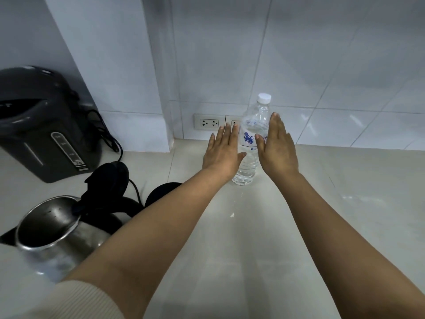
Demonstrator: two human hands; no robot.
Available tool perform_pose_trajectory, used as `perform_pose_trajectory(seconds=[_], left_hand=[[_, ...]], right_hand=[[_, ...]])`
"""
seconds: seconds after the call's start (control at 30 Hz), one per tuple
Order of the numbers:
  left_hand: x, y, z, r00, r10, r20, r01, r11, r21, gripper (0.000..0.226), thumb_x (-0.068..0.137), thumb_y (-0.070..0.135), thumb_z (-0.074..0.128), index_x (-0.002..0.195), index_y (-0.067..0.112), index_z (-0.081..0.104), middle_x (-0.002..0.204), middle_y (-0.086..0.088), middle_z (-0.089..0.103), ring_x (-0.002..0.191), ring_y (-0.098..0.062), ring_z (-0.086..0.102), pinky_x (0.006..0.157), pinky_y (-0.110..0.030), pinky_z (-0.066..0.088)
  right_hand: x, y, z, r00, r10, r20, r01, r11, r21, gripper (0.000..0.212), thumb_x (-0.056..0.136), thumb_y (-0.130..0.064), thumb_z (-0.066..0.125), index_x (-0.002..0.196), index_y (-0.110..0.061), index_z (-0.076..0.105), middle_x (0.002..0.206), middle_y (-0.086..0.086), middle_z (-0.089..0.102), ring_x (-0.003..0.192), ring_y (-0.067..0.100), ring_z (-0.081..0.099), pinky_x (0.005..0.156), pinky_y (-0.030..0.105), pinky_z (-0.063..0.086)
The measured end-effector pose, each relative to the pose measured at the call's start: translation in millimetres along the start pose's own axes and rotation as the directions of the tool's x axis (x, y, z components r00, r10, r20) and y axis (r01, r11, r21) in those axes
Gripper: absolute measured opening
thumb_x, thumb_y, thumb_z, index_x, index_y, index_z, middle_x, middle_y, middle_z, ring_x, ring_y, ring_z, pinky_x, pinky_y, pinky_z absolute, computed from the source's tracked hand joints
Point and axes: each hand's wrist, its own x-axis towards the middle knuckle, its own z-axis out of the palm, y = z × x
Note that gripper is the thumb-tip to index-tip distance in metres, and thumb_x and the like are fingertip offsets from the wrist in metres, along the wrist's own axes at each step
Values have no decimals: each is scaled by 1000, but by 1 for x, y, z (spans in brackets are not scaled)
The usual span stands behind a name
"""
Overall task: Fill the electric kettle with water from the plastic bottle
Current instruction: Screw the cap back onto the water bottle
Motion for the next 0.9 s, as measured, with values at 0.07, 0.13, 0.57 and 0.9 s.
perform_pose_trajectory(seconds=[0.07, 0.13, 0.57, 0.9], left_hand=[[-18, -4, -2, 1000, 12, -1, -12, 1000, -15, 72, 103, 42, 37, 155, 14, -3, 163, -7, -7, 150, -20, -9, 121, -36, -6], [-39, -8, -2, 999, 29, -22, -29, 999, -29, 68, 103, 42, 35, 156, 13, 4, 164, -8, -4, 150, -20, -7, 121, -35, -5], [-219, -57, -20, 995, 19, -102, -18, 1000, 16, 68, 101, 45, 38, 155, 11, 15, 163, -11, 7, 151, -21, 1, 122, -34, -3], [-311, -115, -52, 968, -15, -251, 23, 999, 31, 66, 100, 44, 41, 154, 10, 21, 162, -6, 15, 150, -18, 8, 119, -28, 0]], right_hand=[[-13, -2, -1, 1000, 16, 8, -15, 999, -37, 63, 103, -37, 31, 153, -7, 7, 162, 9, 8, 149, 23, 10, 120, 41, 15], [-28, -5, -3, 1000, 30, -6, -31, 998, -53, 62, 103, -38, 29, 153, -8, 10, 162, 10, 10, 149, 24, 10, 121, 40, 12], [-166, -90, 0, 995, -35, 95, 45, 994, -101, 61, 102, -41, 28, 153, -11, 15, 161, 9, 14, 149, 25, 11, 121, 38, 7], [-222, -173, 6, 987, -122, 105, 123, 992, 3, 61, 102, -41, 25, 153, -10, 15, 161, 9, 16, 149, 24, 10, 122, 38, 6]])
